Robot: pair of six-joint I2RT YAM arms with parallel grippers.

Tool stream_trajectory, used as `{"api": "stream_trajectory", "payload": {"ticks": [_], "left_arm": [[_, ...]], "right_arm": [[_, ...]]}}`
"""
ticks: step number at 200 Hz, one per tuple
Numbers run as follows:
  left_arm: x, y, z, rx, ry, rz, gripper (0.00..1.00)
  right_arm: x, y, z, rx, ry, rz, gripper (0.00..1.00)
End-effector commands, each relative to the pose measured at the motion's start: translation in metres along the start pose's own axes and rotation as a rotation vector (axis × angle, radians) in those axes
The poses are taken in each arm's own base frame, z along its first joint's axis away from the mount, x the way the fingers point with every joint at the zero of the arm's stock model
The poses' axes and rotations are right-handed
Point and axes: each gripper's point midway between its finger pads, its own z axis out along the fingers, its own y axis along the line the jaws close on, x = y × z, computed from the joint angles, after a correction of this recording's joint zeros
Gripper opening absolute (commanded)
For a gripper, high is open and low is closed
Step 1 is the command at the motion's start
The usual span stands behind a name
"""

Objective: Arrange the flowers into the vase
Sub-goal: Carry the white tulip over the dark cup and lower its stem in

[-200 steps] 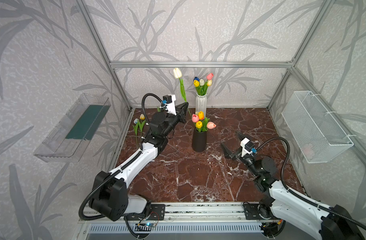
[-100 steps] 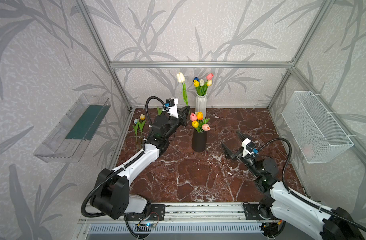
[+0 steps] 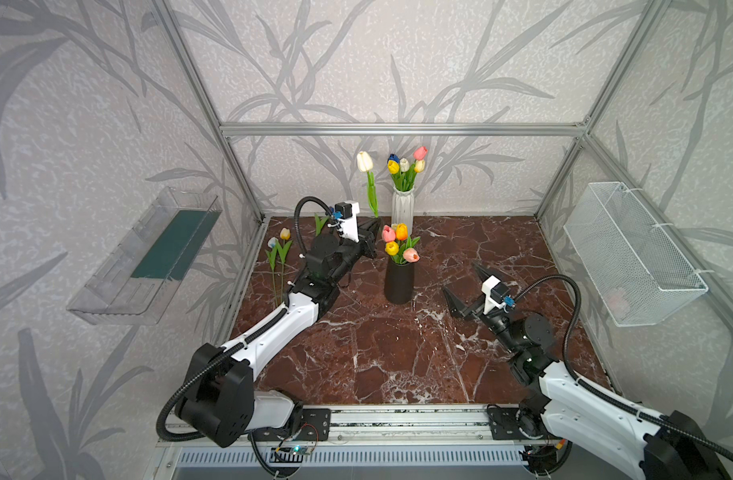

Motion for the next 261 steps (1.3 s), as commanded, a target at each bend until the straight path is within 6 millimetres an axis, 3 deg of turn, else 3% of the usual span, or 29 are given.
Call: {"api": "stream_trajectory", "payload": {"ticks": [1, 48, 98, 167, 197, 234, 261], "left_arm": [[0.001, -0.013, 0.010, 0.047, -0.010, -0.004, 0.00], [0.016, -0.031, 0.022, 0.096, 0.020, -0.011, 0.00], [0.035, -0.011, 0.009, -0.008, 0.066, 0.035, 0.00], [0.057, -0.018, -0.003, 0.046, 0.113, 0.067, 0.00], [0.069, -0.020, -0.003, 0.078, 0.129, 0.071, 0.06], [0.078, -0.019, -0.010, 0.085, 0.146, 0.093, 0.25], [0.081, -0.014, -0.018, 0.054, 0.191, 0.140, 0.27]], "right_arm": [[-0.018, 0.000, 0.002, 0.001, -0.060, -0.008, 0.99], [-0.017, -0.001, 0.001, 0.003, -0.058, -0.011, 0.99], [-0.016, -0.001, 0.000, 0.006, -0.057, -0.019, 1.00], [-0.010, 0.000, 0.002, -0.001, -0.046, -0.016, 1.00], [-0.011, 0.001, 0.002, -0.003, -0.051, -0.019, 0.99], [-0.010, 0.000, 0.002, -0.001, -0.045, -0.029, 1.00], [-0.009, 0.000, 0.002, 0.003, -0.042, -0.035, 1.00]]}}
